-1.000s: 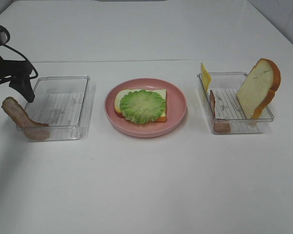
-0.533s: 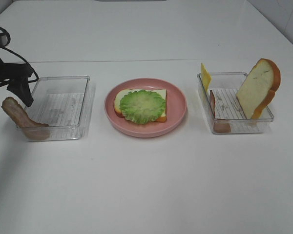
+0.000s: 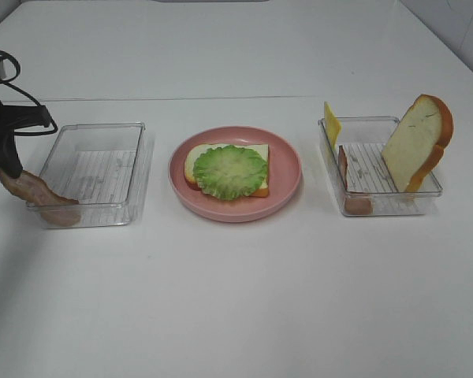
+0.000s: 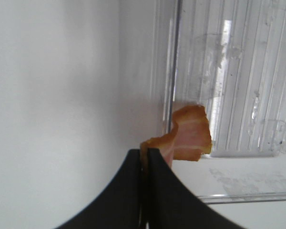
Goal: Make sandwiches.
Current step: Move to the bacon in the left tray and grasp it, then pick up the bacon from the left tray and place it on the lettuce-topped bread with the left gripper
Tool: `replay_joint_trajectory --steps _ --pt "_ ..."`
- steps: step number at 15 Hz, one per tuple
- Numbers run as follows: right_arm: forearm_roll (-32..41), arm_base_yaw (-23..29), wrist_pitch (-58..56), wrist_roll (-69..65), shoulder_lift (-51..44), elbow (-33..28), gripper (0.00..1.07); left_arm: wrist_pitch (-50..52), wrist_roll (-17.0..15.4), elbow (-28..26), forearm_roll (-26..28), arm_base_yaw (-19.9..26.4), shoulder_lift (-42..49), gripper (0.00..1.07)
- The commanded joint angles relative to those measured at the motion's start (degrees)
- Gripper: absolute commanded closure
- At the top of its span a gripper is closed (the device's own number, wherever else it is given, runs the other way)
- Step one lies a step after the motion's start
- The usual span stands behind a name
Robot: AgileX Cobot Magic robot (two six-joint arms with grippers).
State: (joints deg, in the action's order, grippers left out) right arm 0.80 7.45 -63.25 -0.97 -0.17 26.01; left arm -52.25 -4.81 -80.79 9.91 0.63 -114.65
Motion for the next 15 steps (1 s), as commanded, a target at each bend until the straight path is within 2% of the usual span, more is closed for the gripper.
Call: replay_joint_trajectory --steps 1,7,10,12,15 --pt "0.2 -0.2 0.2 -0.1 -1.8 -0.2 0.34 0.6 -1.5 -0.2 -1.3 -0.3 -0.4 1.07" --pt "0.2 -0.2 0.2 -0.1 -1.8 -0.2 0.34 -0.3 -0.2 -0.2 4.2 -0.3 1.4 1.07" --pt "0.2 -0.2 0.2 -0.1 -1.8 -0.2 0.34 -4.2 -1.0 -2.8 5.1 -0.5 4.1 1.07" --pt "0.2 -0.2 0.2 -0.1 -1.8 -0.2 0.34 -9.4 -1.6 -9.6 5.5 -3.2 4.5 1.07" --pt "0.2 -0.2 0.2 -0.1 -1.8 -0.2 0.34 -10.5 -5.7 -17.1 4.9 -7.6 4.5 1.07"
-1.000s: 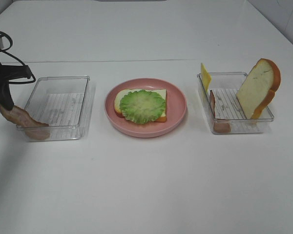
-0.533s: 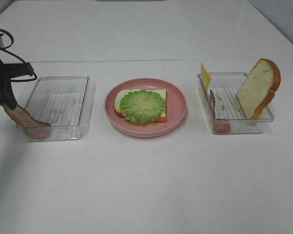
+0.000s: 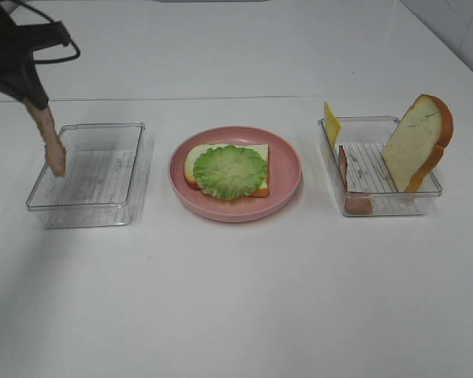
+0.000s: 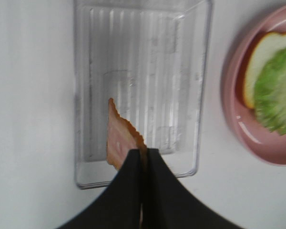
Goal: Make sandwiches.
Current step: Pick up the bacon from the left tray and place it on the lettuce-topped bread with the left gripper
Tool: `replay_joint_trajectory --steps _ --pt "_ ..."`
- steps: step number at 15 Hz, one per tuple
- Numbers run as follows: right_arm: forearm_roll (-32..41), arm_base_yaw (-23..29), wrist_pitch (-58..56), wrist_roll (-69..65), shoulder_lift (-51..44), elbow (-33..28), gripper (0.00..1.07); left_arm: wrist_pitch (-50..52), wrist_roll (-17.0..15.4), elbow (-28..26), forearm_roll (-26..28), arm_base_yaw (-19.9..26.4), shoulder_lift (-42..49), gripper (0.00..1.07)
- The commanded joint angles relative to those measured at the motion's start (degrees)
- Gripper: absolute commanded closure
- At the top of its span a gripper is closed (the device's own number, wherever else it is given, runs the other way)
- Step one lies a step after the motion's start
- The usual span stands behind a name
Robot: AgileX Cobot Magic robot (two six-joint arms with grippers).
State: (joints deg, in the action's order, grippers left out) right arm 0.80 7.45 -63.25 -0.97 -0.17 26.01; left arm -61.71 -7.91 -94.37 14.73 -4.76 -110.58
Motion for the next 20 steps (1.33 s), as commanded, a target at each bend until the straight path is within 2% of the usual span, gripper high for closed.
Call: replay_joint_trajectory --steps 1,3,4,8,9,13,14,17,20 --pt "0.2 -0.2 0.2 -0.1 -1.8 -0.2 0.34 -1.3 -5.0 -7.6 0.0 -4.9 -0.5 1.07" --pt "0.2 -0.2 0.2 -0.1 -1.8 -0.2 0.34 -1.8 -7.3 -11.3 0.7 -7.2 -2.3 1.07" --pt "0.2 -0.2 0.2 -0.1 -1.8 -0.2 0.34 -2.0 -9.2 -15.4 1.7 -10.5 -5.4 1.07" --pt "0.2 -0.2 0.2 -0.1 -1.8 -0.2 0.34 -1.3 -11.7 -21.1 3.3 -15.0 -11.2 1.07" --pt "0.2 -0.2 0.2 -0.1 -1.8 -0.2 0.34 1.0 -12.8 -24.2 4.9 -17.5 -15.1 1.07" --pt "0.2 -0.2 0.2 -0.1 -1.8 -0.2 0.34 7.0 -13.5 -25.3 11.9 -19.2 -19.7 1.07" --pt "0.2 -0.2 0.2 -0.1 -1.8 -0.2 0.34 9.9 -13.5 -25.4 15.8 -19.9 -22.1 1.07" --pt "0.2 -0.2 0.2 -0.1 -1.8 -0.2 0.34 14.6 -13.6 -25.4 17.9 -21.4 -23.5 1.07" --pt "0.2 -0.2 0.2 -0.1 -1.8 -0.2 0.34 20.1 -12.8 -25.4 23.1 -22.2 -23.7 1.07"
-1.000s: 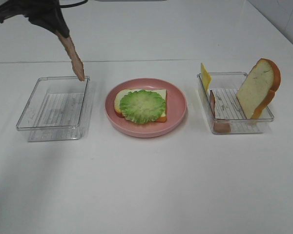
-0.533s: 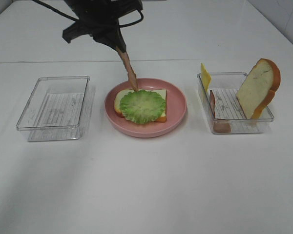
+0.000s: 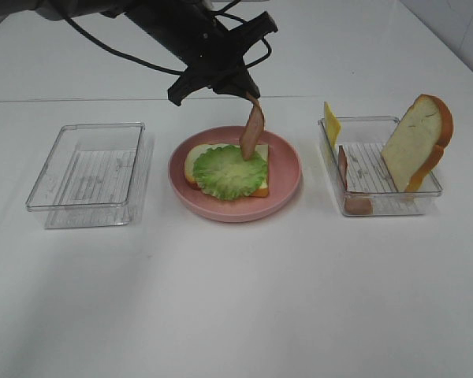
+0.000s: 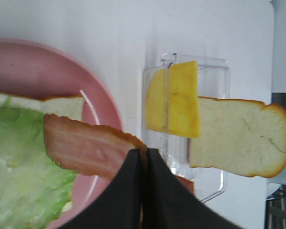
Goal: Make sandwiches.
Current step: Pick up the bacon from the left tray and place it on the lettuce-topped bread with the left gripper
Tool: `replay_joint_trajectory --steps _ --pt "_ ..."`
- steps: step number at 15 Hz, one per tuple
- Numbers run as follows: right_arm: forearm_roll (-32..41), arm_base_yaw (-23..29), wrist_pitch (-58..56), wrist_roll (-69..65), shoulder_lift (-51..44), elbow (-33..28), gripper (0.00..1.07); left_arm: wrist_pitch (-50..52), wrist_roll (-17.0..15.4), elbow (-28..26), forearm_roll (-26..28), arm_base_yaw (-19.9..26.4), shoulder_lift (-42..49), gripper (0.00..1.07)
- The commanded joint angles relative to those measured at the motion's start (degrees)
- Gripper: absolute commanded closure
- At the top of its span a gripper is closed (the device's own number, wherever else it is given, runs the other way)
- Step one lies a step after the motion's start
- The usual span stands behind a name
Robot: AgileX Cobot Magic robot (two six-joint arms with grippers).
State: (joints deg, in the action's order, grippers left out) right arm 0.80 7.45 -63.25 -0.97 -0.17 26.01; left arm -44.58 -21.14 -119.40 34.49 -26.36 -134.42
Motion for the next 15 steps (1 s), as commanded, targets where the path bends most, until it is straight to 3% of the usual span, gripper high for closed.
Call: replay_joint_trajectory --steps 1,8,11,15 --pt "0.2 -0.2 0.2 -0.1 -1.8 -0.2 0.34 3.3 1.3 -0.4 4.4 -0.6 0.1 1.07" --pt "0.2 -0.2 0.2 -0.1 -1.8 -0.2 0.34 -0.7 1.3 -0.4 2.5 -0.6 -2.0 1.07" --pt "0.2 -0.2 0.2 -0.1 -1.8 -0.2 0.34 1.4 3.3 -0.5 8.0 -1.7 -2.7 1.07" --pt "0.2 -0.2 0.2 -0.1 -1.8 -0.2 0.34 1.5 4.2 -1.0 8.7 -1.9 -2.5 1.07"
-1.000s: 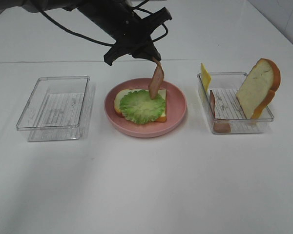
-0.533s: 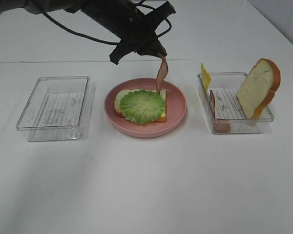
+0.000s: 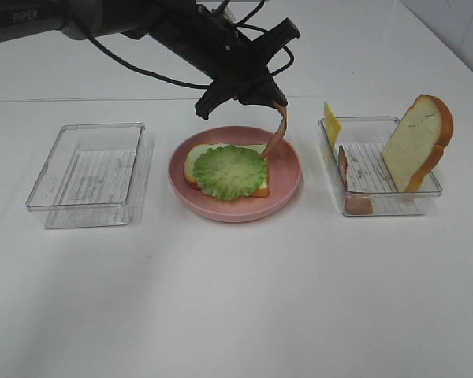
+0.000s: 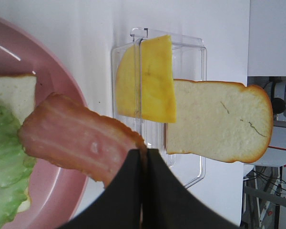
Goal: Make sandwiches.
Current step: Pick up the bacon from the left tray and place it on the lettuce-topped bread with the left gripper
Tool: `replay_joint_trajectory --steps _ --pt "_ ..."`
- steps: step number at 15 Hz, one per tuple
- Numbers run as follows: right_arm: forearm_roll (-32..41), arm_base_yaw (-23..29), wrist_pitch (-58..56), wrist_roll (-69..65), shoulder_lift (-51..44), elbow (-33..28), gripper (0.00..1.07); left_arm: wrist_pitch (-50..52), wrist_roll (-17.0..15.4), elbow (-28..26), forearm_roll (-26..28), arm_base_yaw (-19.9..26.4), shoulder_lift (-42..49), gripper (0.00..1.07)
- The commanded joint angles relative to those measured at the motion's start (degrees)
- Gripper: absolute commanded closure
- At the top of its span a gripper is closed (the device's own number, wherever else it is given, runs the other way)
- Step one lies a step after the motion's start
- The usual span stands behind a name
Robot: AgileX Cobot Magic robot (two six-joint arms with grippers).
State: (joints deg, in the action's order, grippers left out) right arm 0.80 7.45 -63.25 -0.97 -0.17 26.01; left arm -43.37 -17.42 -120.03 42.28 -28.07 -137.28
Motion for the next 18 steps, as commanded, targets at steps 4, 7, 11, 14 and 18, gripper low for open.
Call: replay_joint_trajectory --steps 4,7,11,14,18 --pt "0.2 -0.2 0.2 -0.1 -1.8 -0.2 0.34 0.6 0.6 -0.3 1.8 -0.2 0.5 1.07" --pt "0.2 -0.2 0.2 -0.1 -1.8 -0.2 0.34 -1.3 0.6 -0.3 1.1 0.1 0.6 1.07" --pt "0.2 -0.2 0.2 -0.1 -1.8 -0.2 0.34 -8.5 -1.5 -0.3 -9.3 1.6 0.8 1.07" --pt "0.2 -0.2 0.2 -0.1 -1.8 -0.2 0.34 -10.5 -1.5 -0.3 -14.0 2.2 1.3 1.07" --pt "0.2 -0.2 0.2 -0.1 -1.8 -0.2 0.34 -14.4 -1.5 -0.3 -21.2 2.2 1.4 1.07"
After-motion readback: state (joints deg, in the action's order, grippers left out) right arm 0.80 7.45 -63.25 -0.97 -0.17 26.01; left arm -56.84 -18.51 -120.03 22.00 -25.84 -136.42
